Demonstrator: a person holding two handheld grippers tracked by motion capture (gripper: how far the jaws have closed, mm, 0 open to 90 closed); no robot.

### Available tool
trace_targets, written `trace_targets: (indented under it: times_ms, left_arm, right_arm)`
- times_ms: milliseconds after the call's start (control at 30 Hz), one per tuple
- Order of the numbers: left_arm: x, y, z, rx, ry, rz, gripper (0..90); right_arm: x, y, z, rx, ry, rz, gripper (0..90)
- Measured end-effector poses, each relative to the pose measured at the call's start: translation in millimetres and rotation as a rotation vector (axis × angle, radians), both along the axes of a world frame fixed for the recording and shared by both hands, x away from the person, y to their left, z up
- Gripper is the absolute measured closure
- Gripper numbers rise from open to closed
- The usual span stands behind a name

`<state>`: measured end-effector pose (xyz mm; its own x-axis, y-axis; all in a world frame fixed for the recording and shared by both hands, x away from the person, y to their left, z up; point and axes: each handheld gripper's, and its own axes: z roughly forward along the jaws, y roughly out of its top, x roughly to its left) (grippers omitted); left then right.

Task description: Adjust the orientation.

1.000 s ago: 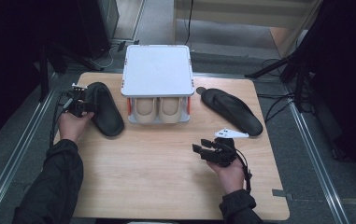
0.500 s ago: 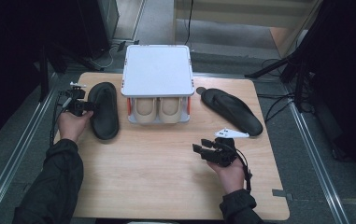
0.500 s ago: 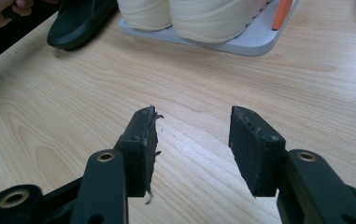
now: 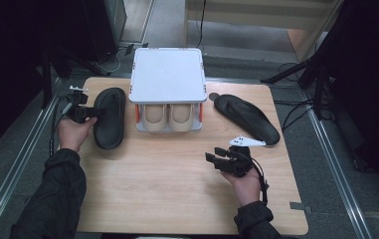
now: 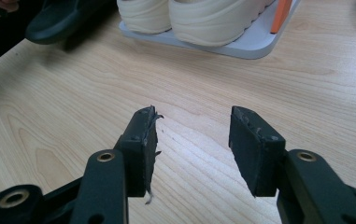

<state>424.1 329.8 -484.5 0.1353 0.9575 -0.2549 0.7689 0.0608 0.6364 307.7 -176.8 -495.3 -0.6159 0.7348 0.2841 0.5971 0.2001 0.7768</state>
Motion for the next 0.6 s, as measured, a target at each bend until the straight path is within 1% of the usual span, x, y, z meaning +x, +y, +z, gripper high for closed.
trace_targets:
  times_ms: [100,233,267,333,500,600]
  left_arm:
    - [-4.1,0.1,4.1,0.002,-0.007,-0.005,71.8]
    - [-10.3,0.3,8.5,-0.001,-0.008,-0.008,71.7]
    - [-12.9,1.0,10.1,0.006,-0.004,-0.017,71.7]
    - [-16.5,1.3,11.6,0.004,-0.006,-0.018,71.7]
    - [-28.7,2.6,15.2,0.013,-0.003,-0.019,71.7]
    - [-38.5,3.4,16.0,0.000,-0.004,-0.015,71.6]
  right_arm:
    - [1.1,0.3,0.3,0.002,0.001,-0.001,52.4]
    - [2.8,0.5,1.1,0.000,0.000,-0.001,52.4]
    - [3.4,0.6,1.3,-0.001,-0.001,0.001,52.3]
    - [4.4,1.2,1.7,0.000,0.001,0.001,52.4]
    - [8.2,4.3,2.3,-0.009,-0.004,0.014,52.3]
    - [10.0,6.4,2.3,-0.008,-0.011,0.022,52.3]
